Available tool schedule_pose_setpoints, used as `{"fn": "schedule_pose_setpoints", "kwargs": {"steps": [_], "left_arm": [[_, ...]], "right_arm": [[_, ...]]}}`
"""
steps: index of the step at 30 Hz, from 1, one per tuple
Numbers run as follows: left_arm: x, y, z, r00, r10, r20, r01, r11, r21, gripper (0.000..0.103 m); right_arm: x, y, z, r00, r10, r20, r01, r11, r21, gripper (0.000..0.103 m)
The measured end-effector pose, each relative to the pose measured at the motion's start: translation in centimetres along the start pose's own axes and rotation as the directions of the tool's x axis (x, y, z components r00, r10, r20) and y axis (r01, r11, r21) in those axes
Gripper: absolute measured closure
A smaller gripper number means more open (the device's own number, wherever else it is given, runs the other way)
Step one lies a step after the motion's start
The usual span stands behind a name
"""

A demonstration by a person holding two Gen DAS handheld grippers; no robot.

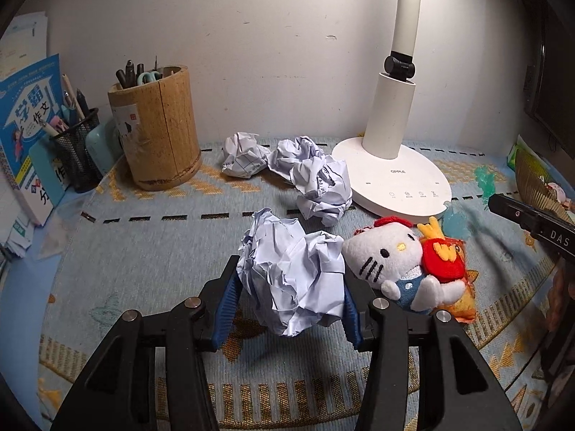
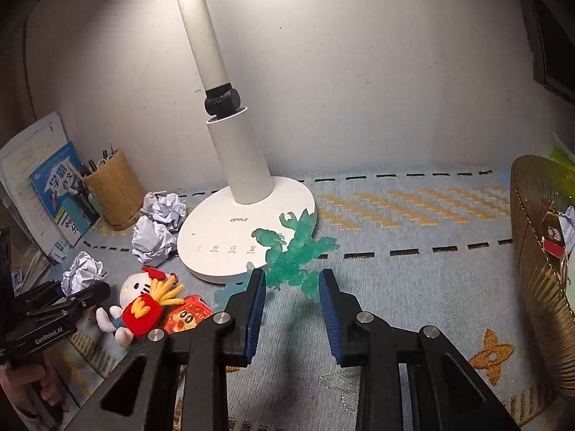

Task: Organize objects
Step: 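Grasp a paper ball with the left tool while the right tool grasps the green figure, then carry the paper ball and green figure to the amber bowl and open both tools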

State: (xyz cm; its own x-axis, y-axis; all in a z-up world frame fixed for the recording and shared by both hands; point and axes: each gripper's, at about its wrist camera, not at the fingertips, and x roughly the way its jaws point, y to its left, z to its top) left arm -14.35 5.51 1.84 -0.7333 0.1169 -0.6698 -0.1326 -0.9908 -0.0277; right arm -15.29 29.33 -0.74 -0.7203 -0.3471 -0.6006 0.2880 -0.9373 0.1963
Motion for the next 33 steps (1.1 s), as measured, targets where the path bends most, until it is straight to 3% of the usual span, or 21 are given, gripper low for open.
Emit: {"fn": "schedule_pose_setpoints", "kwargs": {"steps": [9,12,17,22,30,33], "left_arm": [[-0.9,0.2,0.1,0.998,0.029,0.056,-0.028,0.999,-0.021,0.057],[-1.3,0.5,0.3,0.997,-0.007,0.072,0.011,0.998,-0.065,0.057],[-2.6,-0.5,1.5,0.994,-0.011,0.110,0.017,0.998,-0.061,0.057],[-3.8,-2.7,3.2,0.988,-0.028,0.149,0.031,0.999,-0.020,0.057],[-4.9,-7.5,5.9,0.976,-0.095,0.198,0.090,0.995,0.033,0.056],[-5.1,-9.9,7.1,0.968,-0.129,0.214,0.117,0.991,0.070,0.056]], "right_arm": [[-1.7,0.4,-0.2,0.996,0.006,0.089,-0.005,1.000,-0.013,0.073],[-2.5,1.0,-0.3,0.992,0.018,0.123,-0.013,0.999,-0.045,0.073],[-3.8,1.1,0.2,0.989,0.043,0.144,-0.041,0.999,-0.017,0.073],[-6.2,1.2,1.2,0.981,0.041,0.189,-0.034,0.999,-0.042,0.073],[-10.3,0.3,2.2,0.966,-0.028,0.257,0.048,0.996,-0.075,0.073],[-12.1,-0.9,2.7,0.959,-0.022,0.283,0.038,0.998,-0.050,0.073]]}}
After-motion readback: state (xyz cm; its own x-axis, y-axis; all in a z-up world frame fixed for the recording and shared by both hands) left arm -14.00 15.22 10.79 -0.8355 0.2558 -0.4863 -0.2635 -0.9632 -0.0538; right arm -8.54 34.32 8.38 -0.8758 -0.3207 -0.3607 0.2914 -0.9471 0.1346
